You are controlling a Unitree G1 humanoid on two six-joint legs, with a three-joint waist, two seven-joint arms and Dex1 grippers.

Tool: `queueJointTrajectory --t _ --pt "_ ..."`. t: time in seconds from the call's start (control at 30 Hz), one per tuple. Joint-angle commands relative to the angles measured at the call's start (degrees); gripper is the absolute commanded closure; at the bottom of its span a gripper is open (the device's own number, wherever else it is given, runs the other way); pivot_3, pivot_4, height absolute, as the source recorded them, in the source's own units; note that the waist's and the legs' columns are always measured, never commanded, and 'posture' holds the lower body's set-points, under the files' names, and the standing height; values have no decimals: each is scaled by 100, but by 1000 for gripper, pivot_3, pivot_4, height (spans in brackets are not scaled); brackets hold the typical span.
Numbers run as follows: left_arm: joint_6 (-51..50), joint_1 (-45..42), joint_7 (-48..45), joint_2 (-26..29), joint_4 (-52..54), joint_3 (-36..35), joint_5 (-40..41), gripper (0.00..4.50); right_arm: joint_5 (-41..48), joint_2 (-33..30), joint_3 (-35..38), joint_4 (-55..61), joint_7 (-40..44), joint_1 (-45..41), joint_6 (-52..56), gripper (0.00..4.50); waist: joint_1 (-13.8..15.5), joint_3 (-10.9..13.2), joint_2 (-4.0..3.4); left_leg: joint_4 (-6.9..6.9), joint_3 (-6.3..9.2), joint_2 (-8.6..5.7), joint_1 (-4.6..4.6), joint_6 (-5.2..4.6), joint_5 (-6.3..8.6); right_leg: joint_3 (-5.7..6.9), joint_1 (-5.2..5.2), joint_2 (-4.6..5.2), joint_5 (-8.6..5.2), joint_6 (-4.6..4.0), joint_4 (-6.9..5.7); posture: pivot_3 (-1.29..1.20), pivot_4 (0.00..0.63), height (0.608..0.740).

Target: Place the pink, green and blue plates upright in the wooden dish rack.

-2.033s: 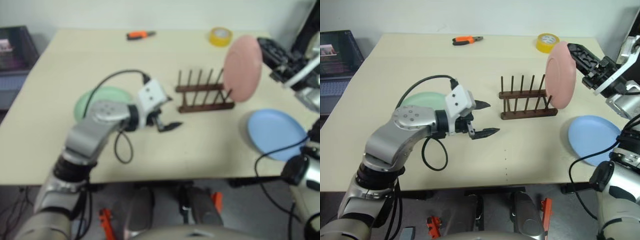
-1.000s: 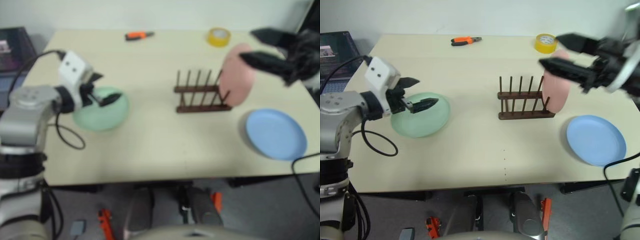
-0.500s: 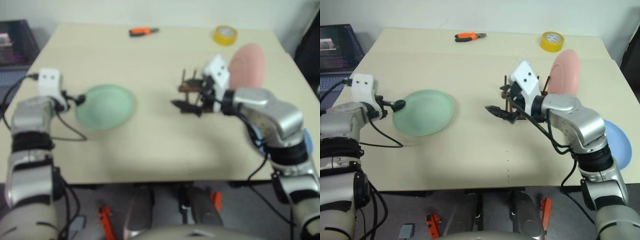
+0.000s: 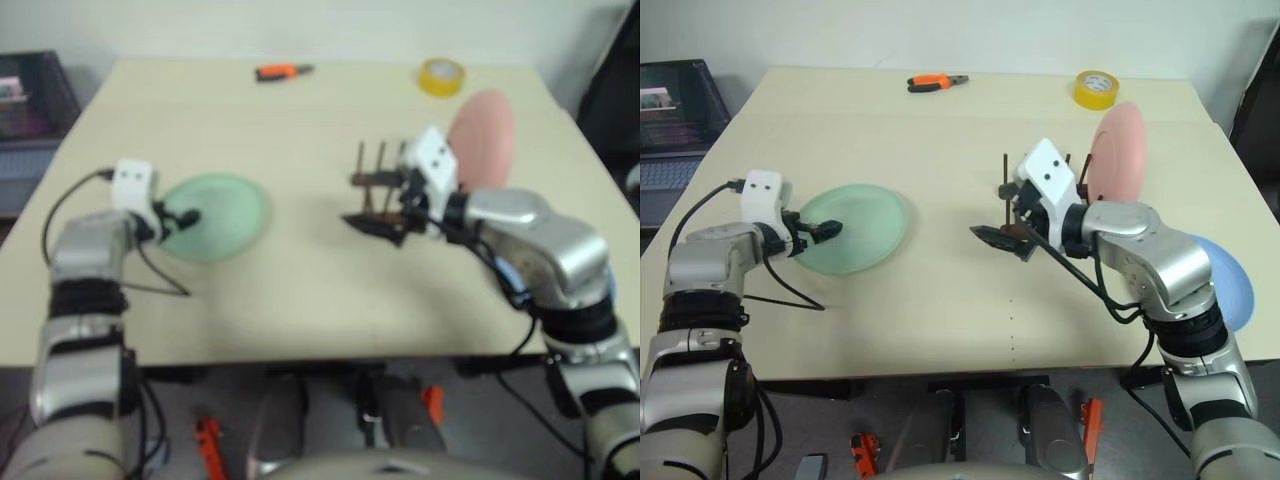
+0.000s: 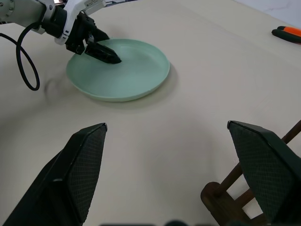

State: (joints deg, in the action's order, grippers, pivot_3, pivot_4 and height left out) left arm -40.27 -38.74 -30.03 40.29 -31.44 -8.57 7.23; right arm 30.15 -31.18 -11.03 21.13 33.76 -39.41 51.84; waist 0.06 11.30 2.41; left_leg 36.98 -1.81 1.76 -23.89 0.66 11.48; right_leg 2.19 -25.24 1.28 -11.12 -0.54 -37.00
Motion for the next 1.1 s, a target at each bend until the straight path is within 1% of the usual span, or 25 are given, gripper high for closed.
queueJointTrajectory --t 0.03,0.17,0.3,0.5,0.8,0.97,1.1 --pt "-230 148 71 -104 163 5 35 1890 -81 -6 41 179 71 -76 -62 0 3 0 0 0 -1 -2 -1 0 0 -1 0 1 0 1 1 0 150 740" --pt "-379 213 163 -175 305 -115 93 3318 -138 8 57 91 140 -143 -120 0 15 0 0 0 -3 -8 -3 0 0 -3 0 3 2 4 5 0 150 740" --pt "-507 321 351 -350 523 -210 130 4491 -236 4 66 46 215 -187 -157 0 42 -4 -2 2 0 -6 1 0 0 1 3 5 2 5 1 0 150 740" --pt "-796 362 468 -485 1015 -440 325 4491 -265 67 71 92 239 -179 -149 0 43 -5 -2 1 3 -3 3 0 0 2 5 4 2 5 2 0 150 740" --pt "-883 69 461 -377 1149 -485 416 4491 -413 129 -35 129 284 -89 -309 0 41 -5 -1 1 2 -4 -1 0 0 2 3 3 2 5 5 0 150 740" --pt "-828 -133 414 -188 1327 -280 298 4491 -739 143 -280 -1 355 -96 -676 0 39 -4 0 -1 1 -2 -6 0 0 6 -1 0 1 3 7 0 150 740" --pt "-964 -438 459 -183 1630 -237 368 4491 -1012 336 -512 -248 425 -184 -1042 0 30 -2 3 -2 1 -3 -8 0 0 4 -2 0 1 3 8 0 150 740"
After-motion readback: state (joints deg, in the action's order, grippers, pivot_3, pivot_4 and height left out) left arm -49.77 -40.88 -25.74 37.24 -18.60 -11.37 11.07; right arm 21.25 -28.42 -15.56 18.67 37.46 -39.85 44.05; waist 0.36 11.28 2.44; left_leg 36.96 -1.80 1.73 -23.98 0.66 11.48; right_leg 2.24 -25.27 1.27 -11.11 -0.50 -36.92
